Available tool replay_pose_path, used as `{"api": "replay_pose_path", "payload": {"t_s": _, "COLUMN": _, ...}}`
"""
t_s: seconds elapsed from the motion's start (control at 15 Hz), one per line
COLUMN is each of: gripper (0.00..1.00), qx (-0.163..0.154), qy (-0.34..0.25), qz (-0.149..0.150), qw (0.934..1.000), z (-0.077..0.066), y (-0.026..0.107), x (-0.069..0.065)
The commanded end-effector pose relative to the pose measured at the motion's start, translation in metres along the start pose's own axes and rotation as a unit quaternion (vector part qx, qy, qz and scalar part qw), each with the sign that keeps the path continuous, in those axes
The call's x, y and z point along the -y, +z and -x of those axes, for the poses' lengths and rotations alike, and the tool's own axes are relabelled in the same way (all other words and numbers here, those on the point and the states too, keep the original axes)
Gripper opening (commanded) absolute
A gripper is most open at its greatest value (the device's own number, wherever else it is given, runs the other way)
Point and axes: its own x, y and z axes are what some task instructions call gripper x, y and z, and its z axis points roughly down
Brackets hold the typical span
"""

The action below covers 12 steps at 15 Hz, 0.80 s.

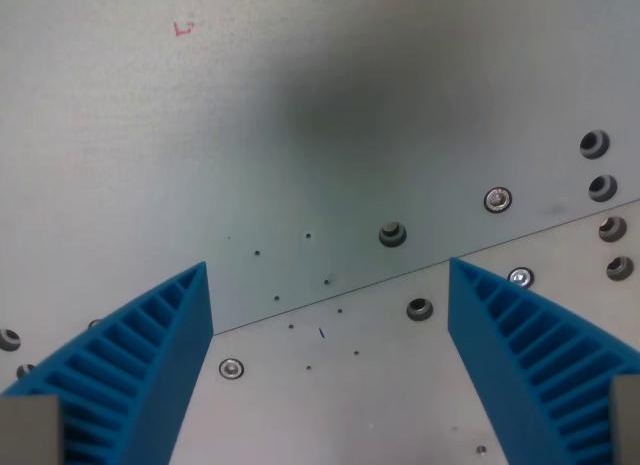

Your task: Move in base negative z

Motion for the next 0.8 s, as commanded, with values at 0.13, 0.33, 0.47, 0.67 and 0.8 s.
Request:
{"api": "replay_pose_path", "payload": {"t_s": 0.13, "gripper": 1.0, "qx": -0.003, "qy": 0.0, "qz": -0.001, "qw": 1.0, "z": 0.0, "y": 0.007, "x": 0.0}}
{"api": "replay_pose_path", "payload": {"t_s": 0.33, "gripper": 1.0, "qx": -0.003, "qy": 0.0, "qz": -0.001, "qw": 1.0, "z": -0.001, "y": 0.022, "x": 0.0}}
{"api": "replay_pose_path", "payload": {"t_s": 0.47, "gripper": 1.0, "qx": -0.003, "qy": 0.0, "qz": -0.001, "qw": 1.0, "z": -0.002, "y": 0.032, "x": 0.0}}
{"api": "replay_pose_path", "payload": {"t_s": 0.67, "gripper": 1.0, "qx": -0.003, "qy": 0.0, "qz": -0.001, "qw": 1.0, "z": -0.003, "y": 0.047, "x": 0.001}}
{"api": "replay_pose_path", "payload": {"t_s": 0.8, "gripper": 1.0, "qx": -0.003, "qy": 0.0, "qz": -0.001, "qw": 1.0, "z": -0.004, "y": 0.057, "x": 0.001}}
